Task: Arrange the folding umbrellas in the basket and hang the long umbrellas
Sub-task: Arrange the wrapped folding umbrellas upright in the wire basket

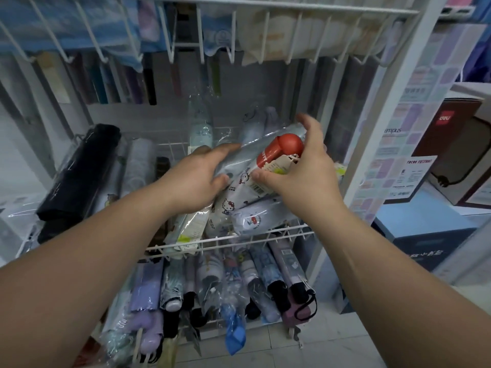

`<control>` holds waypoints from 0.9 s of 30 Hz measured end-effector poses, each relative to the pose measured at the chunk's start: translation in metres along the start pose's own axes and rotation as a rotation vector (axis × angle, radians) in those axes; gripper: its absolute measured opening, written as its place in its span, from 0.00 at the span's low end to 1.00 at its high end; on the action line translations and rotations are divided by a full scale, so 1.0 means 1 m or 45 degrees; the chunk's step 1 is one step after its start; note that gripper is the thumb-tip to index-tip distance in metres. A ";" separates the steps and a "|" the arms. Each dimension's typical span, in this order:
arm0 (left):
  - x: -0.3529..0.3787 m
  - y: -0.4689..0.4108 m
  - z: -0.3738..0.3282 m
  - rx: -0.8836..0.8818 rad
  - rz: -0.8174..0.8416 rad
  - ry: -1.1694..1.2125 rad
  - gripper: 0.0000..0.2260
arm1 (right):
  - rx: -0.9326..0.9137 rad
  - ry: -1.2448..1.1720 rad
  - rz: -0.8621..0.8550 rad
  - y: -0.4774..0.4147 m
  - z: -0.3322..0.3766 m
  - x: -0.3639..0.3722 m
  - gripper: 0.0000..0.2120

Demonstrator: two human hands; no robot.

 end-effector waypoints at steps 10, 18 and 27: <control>-0.031 0.047 0.035 -0.206 -0.271 0.279 0.23 | 0.175 -0.428 -0.129 -0.001 0.005 0.033 0.47; -0.079 0.093 0.071 -0.416 -0.510 0.117 0.22 | 0.161 -0.294 0.017 0.002 0.028 0.077 0.56; -0.089 0.108 0.079 -0.449 -0.374 -0.567 0.19 | 0.064 -0.137 0.122 -0.002 0.048 0.096 0.53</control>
Point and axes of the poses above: each hand's wrist, its own y-axis away from the middle knuckle, its own x-axis out of the palm, z = x × y, the point moved 8 cm from there along -y, towards the middle knuckle, and after that the axes turned 4 degrees about y, right-handed, at the moved point
